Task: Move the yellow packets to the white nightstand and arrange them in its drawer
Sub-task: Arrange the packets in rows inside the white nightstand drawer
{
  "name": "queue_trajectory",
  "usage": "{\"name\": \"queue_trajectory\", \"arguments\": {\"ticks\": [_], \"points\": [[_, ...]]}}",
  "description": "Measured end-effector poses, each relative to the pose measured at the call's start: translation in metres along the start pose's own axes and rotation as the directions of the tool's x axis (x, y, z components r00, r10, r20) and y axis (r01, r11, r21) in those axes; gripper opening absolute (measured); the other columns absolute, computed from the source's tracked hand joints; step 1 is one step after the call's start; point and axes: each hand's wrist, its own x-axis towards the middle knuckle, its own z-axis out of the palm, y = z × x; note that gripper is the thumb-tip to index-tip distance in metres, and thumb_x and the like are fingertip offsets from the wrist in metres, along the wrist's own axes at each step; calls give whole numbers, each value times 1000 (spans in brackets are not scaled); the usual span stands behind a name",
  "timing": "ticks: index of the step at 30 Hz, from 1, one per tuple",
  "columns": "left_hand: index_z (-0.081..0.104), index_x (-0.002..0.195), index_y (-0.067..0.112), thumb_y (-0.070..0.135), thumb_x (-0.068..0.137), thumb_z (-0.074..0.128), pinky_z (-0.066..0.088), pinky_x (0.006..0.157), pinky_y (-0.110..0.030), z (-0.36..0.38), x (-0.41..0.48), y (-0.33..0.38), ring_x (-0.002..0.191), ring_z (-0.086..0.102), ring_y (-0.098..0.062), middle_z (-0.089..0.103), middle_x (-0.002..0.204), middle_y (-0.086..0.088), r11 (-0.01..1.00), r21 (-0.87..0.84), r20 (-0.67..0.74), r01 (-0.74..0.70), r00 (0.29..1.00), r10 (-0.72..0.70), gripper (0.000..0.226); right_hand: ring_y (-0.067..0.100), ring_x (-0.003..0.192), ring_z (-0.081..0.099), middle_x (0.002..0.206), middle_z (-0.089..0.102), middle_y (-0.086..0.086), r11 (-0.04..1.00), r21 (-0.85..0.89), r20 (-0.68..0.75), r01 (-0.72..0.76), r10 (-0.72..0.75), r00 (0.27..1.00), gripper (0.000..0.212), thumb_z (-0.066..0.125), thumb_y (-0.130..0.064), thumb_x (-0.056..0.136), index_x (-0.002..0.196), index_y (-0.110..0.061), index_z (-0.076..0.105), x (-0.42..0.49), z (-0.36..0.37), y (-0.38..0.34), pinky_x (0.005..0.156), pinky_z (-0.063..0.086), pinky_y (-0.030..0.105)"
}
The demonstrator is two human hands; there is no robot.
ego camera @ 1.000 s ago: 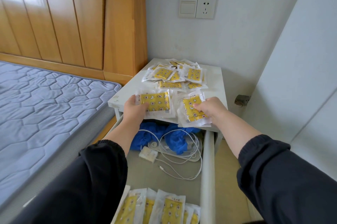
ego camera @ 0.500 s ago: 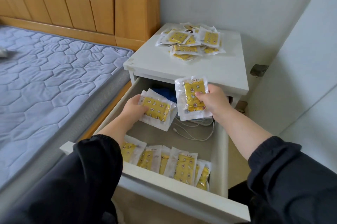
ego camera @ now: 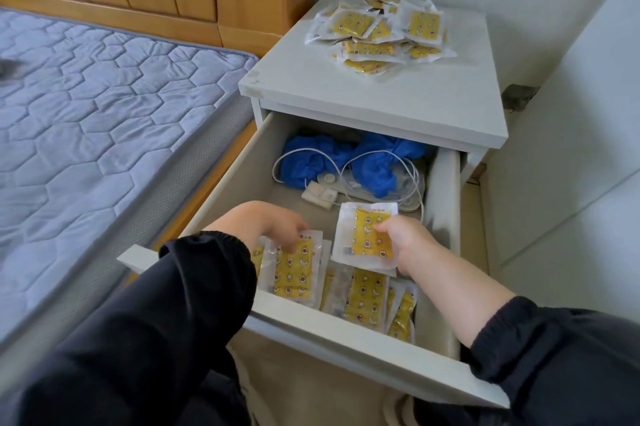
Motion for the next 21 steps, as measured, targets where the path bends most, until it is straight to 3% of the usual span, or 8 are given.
{"name": "queue_trajectory", "arguments": {"ticks": [3, 8, 11, 14, 16, 18, 19, 21], "points": [[50, 135, 15, 13, 92, 57, 41, 96, -35, 5, 4, 4, 117, 54, -22, 58, 128, -3, 997, 79, 21, 2, 1000, -3, 43, 30, 107, 60, 114, 63, 15, 982, -187, -67, -10, -2, 998, 27, 54, -7, 92, 118, -1, 56, -2, 2, 2, 95, 48, 36], [50, 133, 16, 13, 91, 58, 43, 97, -36, 10, 10, 5, 115, 54, -23, 57, 128, -4, 991, 131, 12, 2, 1000, -4, 43, 29, 111, 59, 111, 60, 15, 850, -525, -30, 33, -57, 998, 29, 44, -6, 94, 119, 4, 55, -14, 15, 14, 58, 38, 25], [51, 131, 16, 13, 90, 61, 45, 99, -38, 13, 15, 3, 115, 55, -24, 58, 128, -4, 988, 154, 23, 2, 1000, -5, 43, 20, 88, 60, 95, 58, 8, 755, -655, -19, 21, -44, 999, 14, 43, -6, 96, 95, 0, 56, -17, 23, 23, 65, 37, 24], [52, 130, 16, 16, 88, 66, 45, 98, -37, 15, 17, 4, 115, 54, -24, 57, 127, -3, 983, 186, 10, -2, 1000, 0, 44, 14, 63, 44, 71, 41, 2, 688, -725, 26, 26, -11, 1000, 30, 38, -8, 97, 67, -10, 38, -15, 26, 28, 54, 34, 20], [54, 128, 17, 20, 86, 69, 46, 95, -36, 16, 19, 4, 114, 54, -23, 58, 125, -2, 980, 199, -4, -4, 1000, 5, 45, 24, 89, 56, 81, 45, 4, 660, -747, 132, 79, 30, 991, 22, 39, -8, 98, 78, -9, 48, -19, 26, 29, 70, 42, 23], [56, 127, 17, 23, 84, 71, 46, 95, -36, 16, 19, 4, 113, 55, -23, 59, 125, -2, 976, 218, -11, 1, 1000, 2, 46, 31, 118, 54, 106, 53, 10, 636, -762, 201, 119, 58, 978, 22, 43, -8, 98, 117, -3, 53, -25, 29, 31, 93, 46, 29], [55, 128, 17, 25, 83, 72, 46, 95, -37, 17, 19, 3, 113, 55, -24, 59, 125, -2, 972, 233, -14, 5, 1000, -2, 48, 32, 119, 55, 112, 56, 13, 625, -777, 183, 77, 107, 977, 32, 44, -11, 98, 128, 1, 47, -28, 31, 32, 96, 48, 34], [54, 130, 17, 26, 83, 72, 46, 97, -38, 17, 21, 4, 114, 55, -25, 58, 126, -3, 965, 264, -13, 14, 1000, -11, 52, 30, 111, 62, 98, 61, 18, 514, -857, 155, 36, 191, 969, 32, 41, -19, 100, 119, 6, 47, -32, 33, 34, 92, 52, 36]]}}
